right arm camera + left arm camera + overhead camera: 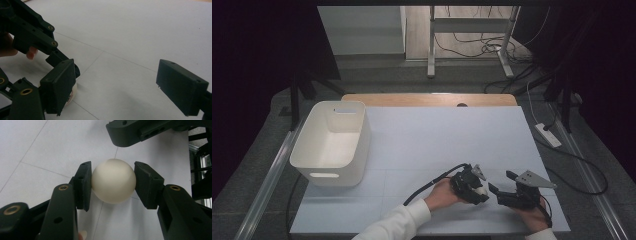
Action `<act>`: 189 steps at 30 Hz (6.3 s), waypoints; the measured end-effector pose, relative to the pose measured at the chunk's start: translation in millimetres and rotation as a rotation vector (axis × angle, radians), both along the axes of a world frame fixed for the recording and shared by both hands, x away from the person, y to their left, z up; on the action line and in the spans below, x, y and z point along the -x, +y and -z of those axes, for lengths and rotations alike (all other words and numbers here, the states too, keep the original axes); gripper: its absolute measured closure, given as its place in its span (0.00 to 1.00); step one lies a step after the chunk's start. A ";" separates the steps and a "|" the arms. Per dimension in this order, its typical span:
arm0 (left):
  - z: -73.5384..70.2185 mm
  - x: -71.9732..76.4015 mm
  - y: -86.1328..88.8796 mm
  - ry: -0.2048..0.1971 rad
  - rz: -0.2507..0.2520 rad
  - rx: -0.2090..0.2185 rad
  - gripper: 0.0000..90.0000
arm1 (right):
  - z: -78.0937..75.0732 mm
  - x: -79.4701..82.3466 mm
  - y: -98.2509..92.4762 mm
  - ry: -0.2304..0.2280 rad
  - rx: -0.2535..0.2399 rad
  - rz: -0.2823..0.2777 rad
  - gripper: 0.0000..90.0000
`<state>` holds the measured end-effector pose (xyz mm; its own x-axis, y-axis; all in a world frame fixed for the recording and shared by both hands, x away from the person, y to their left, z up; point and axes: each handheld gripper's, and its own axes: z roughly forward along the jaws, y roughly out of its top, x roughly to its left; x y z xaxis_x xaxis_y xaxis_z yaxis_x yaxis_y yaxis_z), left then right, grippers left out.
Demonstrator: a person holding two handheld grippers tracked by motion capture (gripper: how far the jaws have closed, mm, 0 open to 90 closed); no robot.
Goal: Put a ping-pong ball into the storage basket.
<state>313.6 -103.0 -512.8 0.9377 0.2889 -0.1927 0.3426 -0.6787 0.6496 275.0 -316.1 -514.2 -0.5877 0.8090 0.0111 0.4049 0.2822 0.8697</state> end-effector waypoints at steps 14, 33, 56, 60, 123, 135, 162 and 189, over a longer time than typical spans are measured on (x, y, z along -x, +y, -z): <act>-3.8 4.4 12.3 -0.007 -0.009 0.014 0.56 | 0.1 0.1 0.4 0.001 -0.002 0.000 0.17; -11.7 4.3 41.8 -0.006 -0.052 0.051 0.56 | 0.6 0.0 1.3 0.004 0.002 0.001 0.17; -12.7 3.0 58.0 -0.003 -0.089 0.076 0.56 | 0.9 0.1 1.4 0.007 0.003 0.001 0.18; -14.7 3.7 60.9 -0.004 -0.091 0.083 0.56 | 1.0 0.1 1.4 0.006 0.005 0.002 0.17; -45.4 -0.4 119.4 -0.075 -0.213 0.156 0.56 | 0.7 0.0 1.9 0.002 0.006 0.006 0.18; -54.0 -1.0 132.3 -0.088 -0.239 0.180 0.56 | 0.5 0.2 1.8 0.001 0.006 0.007 0.17; -66.7 -1.5 161.2 -0.114 -0.301 0.206 0.56 | -0.1 0.5 1.6 0.003 0.002 0.012 0.18; -86.0 -4.0 188.9 -0.156 -0.372 0.239 0.56 | -0.6 0.7 1.6 0.001 0.003 0.014 0.18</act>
<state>317.6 85.9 -426.8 0.8019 0.5758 -0.1594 0.4199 -0.3533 0.8360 274.2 -314.5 -513.7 -0.5761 0.8173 0.0094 0.4097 0.2788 0.8685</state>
